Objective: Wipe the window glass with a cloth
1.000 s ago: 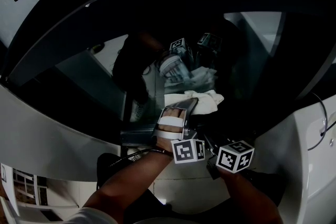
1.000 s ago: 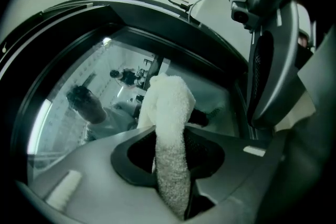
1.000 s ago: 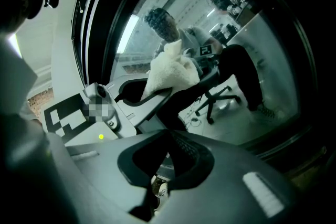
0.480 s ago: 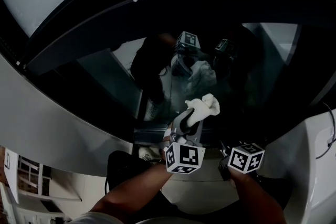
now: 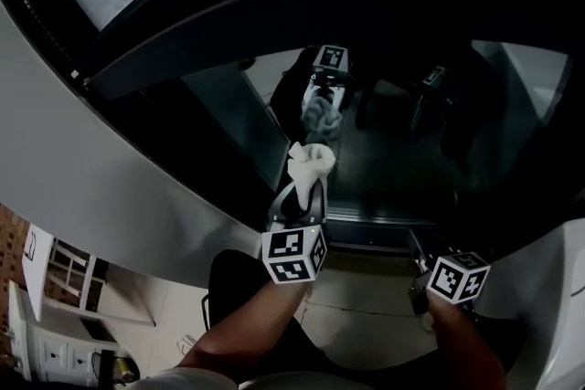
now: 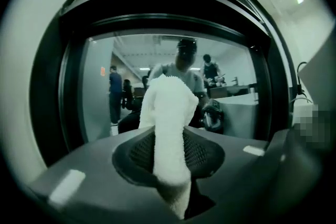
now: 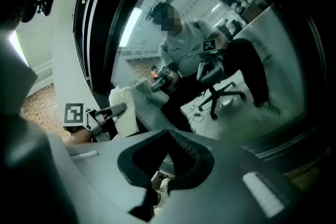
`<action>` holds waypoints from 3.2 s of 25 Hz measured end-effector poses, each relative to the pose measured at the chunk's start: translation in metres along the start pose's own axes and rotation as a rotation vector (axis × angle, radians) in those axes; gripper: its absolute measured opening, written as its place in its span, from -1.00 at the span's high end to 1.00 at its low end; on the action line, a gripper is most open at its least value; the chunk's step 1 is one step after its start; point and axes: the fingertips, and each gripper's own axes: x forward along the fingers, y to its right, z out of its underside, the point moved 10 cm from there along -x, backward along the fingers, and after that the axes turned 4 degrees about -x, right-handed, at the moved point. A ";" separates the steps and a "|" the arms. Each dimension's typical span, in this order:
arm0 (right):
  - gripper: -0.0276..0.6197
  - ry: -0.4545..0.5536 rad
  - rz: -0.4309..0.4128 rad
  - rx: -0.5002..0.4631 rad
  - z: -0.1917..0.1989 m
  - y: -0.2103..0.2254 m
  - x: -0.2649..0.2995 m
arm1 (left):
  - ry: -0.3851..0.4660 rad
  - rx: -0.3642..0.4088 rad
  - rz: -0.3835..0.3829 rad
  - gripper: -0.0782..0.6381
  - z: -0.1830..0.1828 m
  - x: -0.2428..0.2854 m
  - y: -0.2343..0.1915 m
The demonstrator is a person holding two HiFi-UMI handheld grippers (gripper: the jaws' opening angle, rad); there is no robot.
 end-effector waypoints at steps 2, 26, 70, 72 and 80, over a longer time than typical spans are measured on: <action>0.91 -0.004 0.004 0.003 -0.001 -0.001 0.000 | 0.017 -0.071 -0.056 0.44 -0.004 0.002 -0.017; 0.91 0.006 -0.042 0.030 0.010 0.011 0.011 | 0.173 -0.111 -0.292 0.45 0.003 0.032 -0.027; 0.91 0.054 -0.056 0.106 -0.008 -0.023 0.029 | 0.112 -0.096 -0.214 0.37 0.005 0.037 0.038; 0.91 0.063 -0.058 0.118 -0.007 -0.023 0.028 | 0.111 -0.090 -0.213 0.34 0.006 0.036 0.042; 0.91 0.084 -0.067 0.134 -0.013 -0.024 0.022 | 0.103 -0.101 -0.204 0.34 0.007 0.037 0.053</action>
